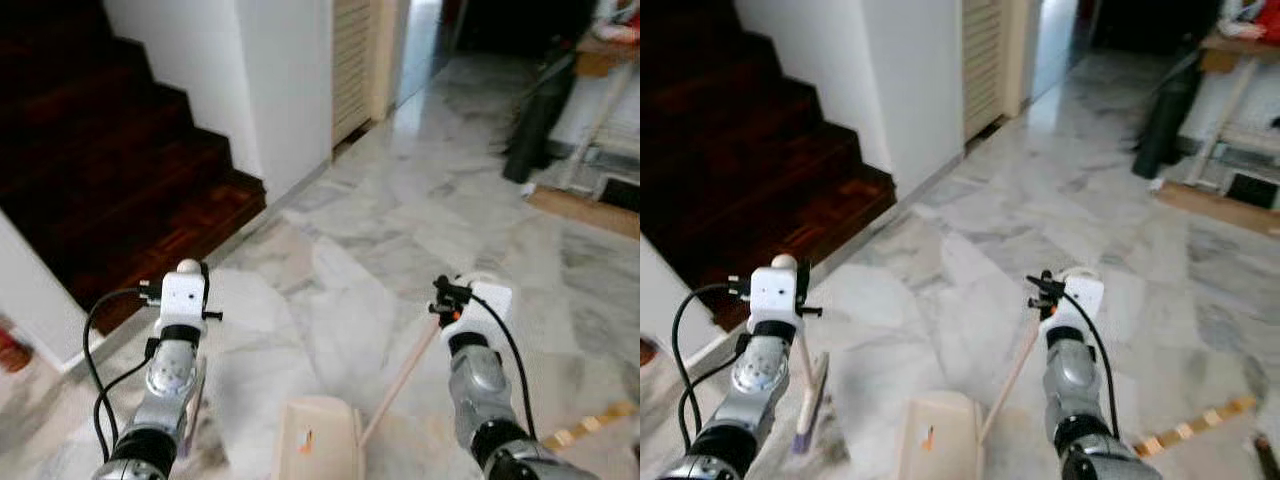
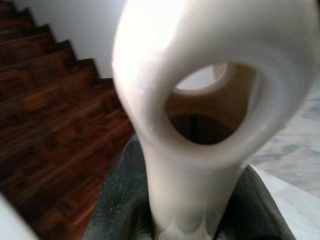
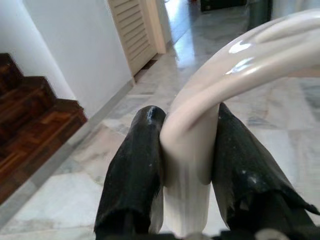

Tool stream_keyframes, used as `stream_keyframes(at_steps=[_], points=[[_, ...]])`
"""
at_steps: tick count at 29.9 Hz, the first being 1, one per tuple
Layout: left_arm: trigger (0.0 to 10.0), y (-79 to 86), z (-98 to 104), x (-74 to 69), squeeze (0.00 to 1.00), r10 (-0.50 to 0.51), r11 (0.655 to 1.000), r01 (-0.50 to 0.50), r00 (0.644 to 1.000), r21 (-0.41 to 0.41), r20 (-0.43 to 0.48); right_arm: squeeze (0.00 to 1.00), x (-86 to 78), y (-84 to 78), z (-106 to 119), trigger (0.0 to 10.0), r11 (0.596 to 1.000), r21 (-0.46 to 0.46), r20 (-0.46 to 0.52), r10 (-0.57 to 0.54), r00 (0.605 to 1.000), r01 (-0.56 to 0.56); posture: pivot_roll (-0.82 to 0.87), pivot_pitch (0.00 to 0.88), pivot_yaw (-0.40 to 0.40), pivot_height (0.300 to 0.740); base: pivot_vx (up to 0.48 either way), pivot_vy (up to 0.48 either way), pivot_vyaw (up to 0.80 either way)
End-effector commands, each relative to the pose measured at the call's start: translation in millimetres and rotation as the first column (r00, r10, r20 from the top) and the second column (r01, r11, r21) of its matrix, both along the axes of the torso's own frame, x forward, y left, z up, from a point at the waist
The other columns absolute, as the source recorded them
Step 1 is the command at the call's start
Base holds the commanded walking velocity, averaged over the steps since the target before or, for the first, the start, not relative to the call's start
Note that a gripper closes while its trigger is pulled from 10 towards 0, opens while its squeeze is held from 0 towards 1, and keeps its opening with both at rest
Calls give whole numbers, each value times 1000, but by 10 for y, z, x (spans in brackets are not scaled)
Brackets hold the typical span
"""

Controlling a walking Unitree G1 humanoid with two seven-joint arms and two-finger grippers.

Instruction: Sweep floor

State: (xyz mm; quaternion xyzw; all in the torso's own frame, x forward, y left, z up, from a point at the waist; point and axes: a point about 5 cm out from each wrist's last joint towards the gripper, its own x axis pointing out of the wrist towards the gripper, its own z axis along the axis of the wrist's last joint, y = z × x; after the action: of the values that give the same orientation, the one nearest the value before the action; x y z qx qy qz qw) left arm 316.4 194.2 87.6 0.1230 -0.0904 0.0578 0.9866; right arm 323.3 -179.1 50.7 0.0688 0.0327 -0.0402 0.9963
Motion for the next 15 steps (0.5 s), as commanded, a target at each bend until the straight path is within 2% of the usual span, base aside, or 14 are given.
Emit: stream_keyframes(at_steps=[1,15], points=[[10000,15,91,26,0,-2,1000,2,999,14,41,0,47,7,79,10000,1000,5,35,-3,999,3,47,0,76,740,0,0,-800],[10000,-17,77,25,0,-2,1000,2,999,7,39,0,60,-2,99,10000,1000,-1,42,4,999,-4,37,0,66,740,0,0,-800]])
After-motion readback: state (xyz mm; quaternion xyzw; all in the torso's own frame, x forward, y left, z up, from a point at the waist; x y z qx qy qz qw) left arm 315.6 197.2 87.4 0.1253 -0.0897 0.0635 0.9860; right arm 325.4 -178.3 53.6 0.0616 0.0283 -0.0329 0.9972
